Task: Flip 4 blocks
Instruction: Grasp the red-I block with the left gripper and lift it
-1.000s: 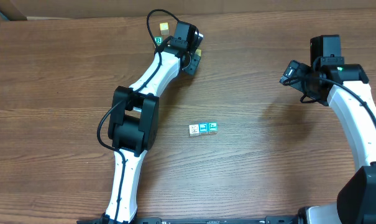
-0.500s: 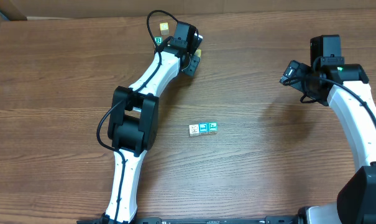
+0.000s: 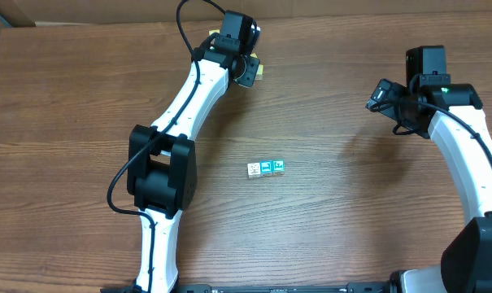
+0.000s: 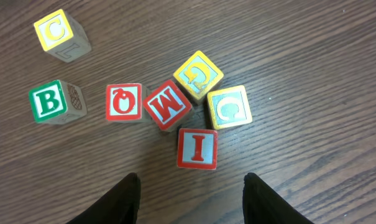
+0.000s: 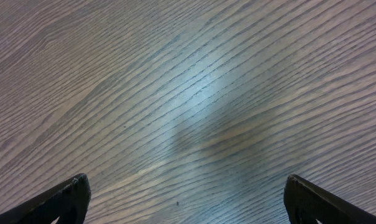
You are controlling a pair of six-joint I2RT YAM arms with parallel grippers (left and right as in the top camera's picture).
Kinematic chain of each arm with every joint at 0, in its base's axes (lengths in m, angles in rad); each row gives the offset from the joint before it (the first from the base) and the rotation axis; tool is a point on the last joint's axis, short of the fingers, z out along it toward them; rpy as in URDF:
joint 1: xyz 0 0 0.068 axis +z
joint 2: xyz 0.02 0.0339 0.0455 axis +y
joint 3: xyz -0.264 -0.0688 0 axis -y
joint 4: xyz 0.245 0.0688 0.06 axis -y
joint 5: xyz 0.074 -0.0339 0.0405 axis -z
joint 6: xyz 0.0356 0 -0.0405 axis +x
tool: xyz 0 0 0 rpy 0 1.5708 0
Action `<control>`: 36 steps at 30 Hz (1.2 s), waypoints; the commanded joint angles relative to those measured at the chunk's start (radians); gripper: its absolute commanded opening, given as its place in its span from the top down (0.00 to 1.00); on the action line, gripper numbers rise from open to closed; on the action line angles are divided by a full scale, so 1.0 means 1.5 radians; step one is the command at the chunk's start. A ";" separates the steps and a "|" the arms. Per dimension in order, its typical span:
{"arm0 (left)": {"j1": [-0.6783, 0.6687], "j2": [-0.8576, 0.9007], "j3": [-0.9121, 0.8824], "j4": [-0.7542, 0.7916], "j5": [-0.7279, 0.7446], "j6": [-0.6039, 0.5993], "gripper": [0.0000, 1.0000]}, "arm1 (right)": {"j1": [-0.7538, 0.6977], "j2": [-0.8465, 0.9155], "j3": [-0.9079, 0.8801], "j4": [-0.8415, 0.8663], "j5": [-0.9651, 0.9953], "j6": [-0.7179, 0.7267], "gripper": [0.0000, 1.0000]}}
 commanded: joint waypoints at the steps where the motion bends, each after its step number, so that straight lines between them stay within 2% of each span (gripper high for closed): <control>1: 0.004 0.021 0.006 -0.006 -0.003 -0.019 0.54 | -0.001 -0.004 0.006 0.004 0.002 -0.002 0.00; 14: 0.002 0.101 0.006 0.065 -0.003 -0.016 0.51 | -0.001 -0.004 0.006 0.004 0.002 -0.002 0.00; 18: 0.003 0.112 0.006 0.082 -0.004 -0.016 0.54 | -0.001 -0.004 0.006 0.004 0.002 -0.002 0.00; 23: 0.003 0.113 0.006 0.091 -0.003 -0.016 0.64 | -0.001 -0.004 0.006 0.003 0.002 -0.002 0.00; 32: 0.003 0.091 0.006 0.079 -0.004 -0.016 0.67 | -0.001 -0.004 0.006 0.003 0.002 -0.002 0.00; 36: 0.003 0.054 0.006 0.076 -0.003 -0.017 0.72 | -0.001 -0.004 0.006 0.004 0.002 -0.002 0.00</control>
